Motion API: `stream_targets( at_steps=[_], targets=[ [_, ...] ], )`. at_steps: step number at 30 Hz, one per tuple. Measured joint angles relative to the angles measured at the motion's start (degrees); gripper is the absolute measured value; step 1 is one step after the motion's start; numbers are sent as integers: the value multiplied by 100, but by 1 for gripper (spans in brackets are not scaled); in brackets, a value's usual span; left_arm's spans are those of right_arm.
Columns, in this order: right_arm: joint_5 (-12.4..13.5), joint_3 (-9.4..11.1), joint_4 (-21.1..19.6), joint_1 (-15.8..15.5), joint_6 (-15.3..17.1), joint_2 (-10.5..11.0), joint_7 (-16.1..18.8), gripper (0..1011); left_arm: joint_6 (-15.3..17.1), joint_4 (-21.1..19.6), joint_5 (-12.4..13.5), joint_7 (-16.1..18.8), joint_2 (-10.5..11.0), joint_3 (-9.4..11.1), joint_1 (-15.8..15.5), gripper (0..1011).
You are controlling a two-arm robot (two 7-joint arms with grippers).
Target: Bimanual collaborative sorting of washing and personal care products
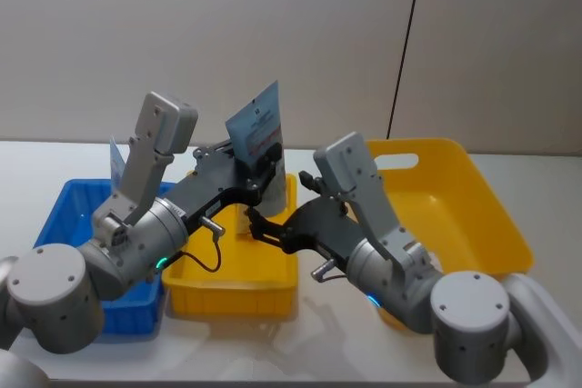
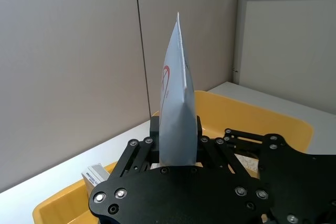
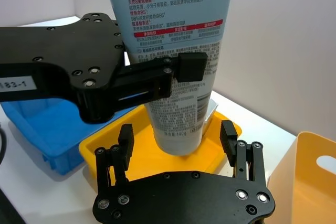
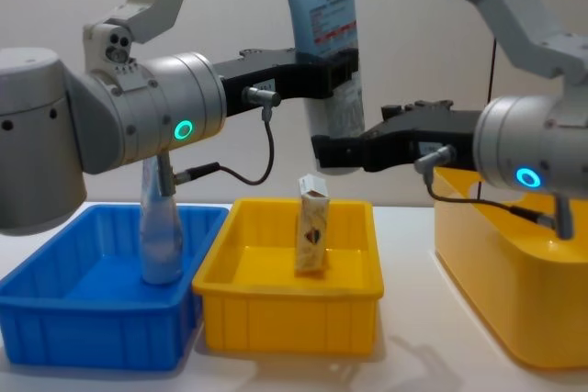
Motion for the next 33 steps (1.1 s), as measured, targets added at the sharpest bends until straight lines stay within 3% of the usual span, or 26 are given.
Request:
stream_targets(
  at_steps=[21,33],
  targets=[
    [-107,-101,897,542,-124,-411,-106,1004,-1,0,0,1,0,0,0,280],
    [-116,-104,1158,685,-137,-549,-168,694,-1,0,0,2,1,-1,0,278]
  ],
)
